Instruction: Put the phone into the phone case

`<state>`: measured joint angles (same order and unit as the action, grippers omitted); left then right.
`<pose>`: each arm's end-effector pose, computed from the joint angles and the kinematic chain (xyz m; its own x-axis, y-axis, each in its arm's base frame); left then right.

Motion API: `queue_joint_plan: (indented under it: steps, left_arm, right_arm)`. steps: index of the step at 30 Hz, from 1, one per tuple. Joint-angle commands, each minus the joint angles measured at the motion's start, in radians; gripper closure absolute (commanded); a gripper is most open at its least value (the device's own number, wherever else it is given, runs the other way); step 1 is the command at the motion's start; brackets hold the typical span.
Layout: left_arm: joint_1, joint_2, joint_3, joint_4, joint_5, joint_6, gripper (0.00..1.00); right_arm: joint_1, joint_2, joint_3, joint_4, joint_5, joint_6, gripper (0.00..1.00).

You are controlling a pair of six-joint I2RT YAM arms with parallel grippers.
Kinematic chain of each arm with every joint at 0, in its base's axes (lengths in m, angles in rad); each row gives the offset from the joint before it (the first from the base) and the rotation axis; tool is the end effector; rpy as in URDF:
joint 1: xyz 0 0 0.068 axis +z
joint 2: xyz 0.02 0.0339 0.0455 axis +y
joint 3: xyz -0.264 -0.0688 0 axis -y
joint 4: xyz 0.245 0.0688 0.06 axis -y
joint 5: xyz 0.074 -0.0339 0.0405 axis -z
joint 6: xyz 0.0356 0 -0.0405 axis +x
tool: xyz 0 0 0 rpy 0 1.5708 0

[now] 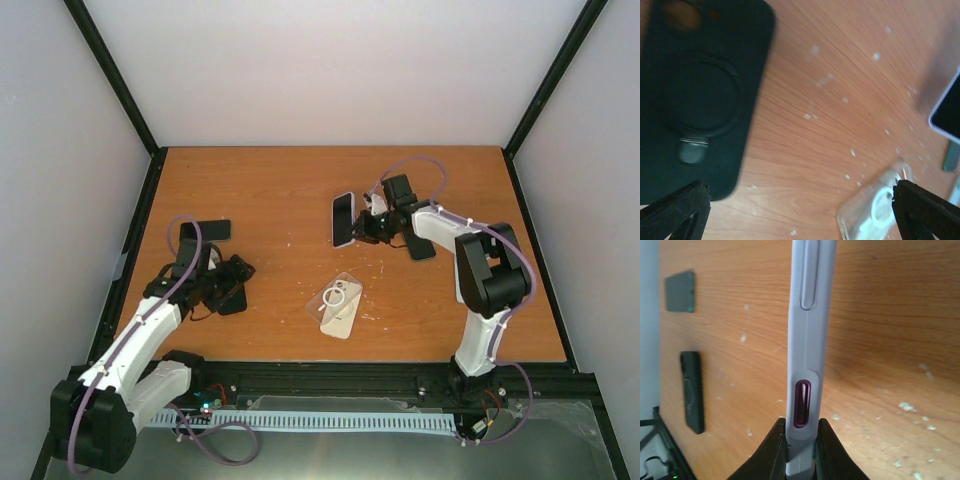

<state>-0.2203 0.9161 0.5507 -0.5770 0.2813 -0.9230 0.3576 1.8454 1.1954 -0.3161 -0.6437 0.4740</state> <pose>0.1668 -0.0475 0.2039 -0.7708 -0.6124 -0.1756 -0.4067 0.6851 -0.6043 0.3496 0.1534 0.1828 -0.9594 0.0313 -0.2805 -0.1817 0.6918 0.6988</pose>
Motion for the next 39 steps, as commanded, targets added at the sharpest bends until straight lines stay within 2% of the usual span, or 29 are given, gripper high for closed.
queue_joint_plan:
  steps: [1, 5, 9, 19, 22, 27, 30, 32, 39]
  left_arm:
    - [0.062, -0.003, 0.002, -0.067, -0.102, -0.029, 0.01]
    - [0.067, 0.004, 0.015, -0.116, -0.21, -0.079, 0.0]
    - [0.069, 0.032, 0.022, -0.118, -0.263, -0.087, 0.01]
    - [0.068, 0.101, 0.006, -0.084, -0.288, -0.082, 0.01]
    - [0.068, 0.128, 0.007, -0.064, -0.291, -0.067, 0.01]
    - [0.068, 0.194, 0.017, -0.036, -0.308, -0.03, 0.04]
    - [0.067, 0.231, 0.032, -0.03, -0.329, -0.01, 0.06]
    - [0.065, 0.263, 0.05, -0.033, -0.336, 0.009, 0.06]
    - [-0.006, 0.361, 0.104, -0.035, -0.376, 0.068, 0.04]
  right_arm:
    - [-0.021, 0.061, 0.063, -0.078, 0.038, -0.114, 0.91]
    - [-0.063, 0.104, 0.016, 0.032, -0.107, -0.05, 0.9]
    - [-0.072, 0.143, 0.039, 0.014, -0.107, -0.06, 0.84]
    - [-0.093, 0.197, 0.072, -0.027, -0.044, -0.048, 0.67]
    - [-0.095, 0.178, 0.071, -0.046, -0.012, -0.046, 0.57]
    - [-0.094, 0.101, 0.05, -0.078, 0.042, -0.05, 0.33]
    - [-0.095, 0.04, 0.026, -0.097, 0.082, -0.051, 0.09]
    - [-0.095, -0.001, 0.003, -0.095, 0.084, -0.046, 0.01]
    - [-0.094, -0.12, -0.066, -0.034, 0.071, -0.001, 0.0]
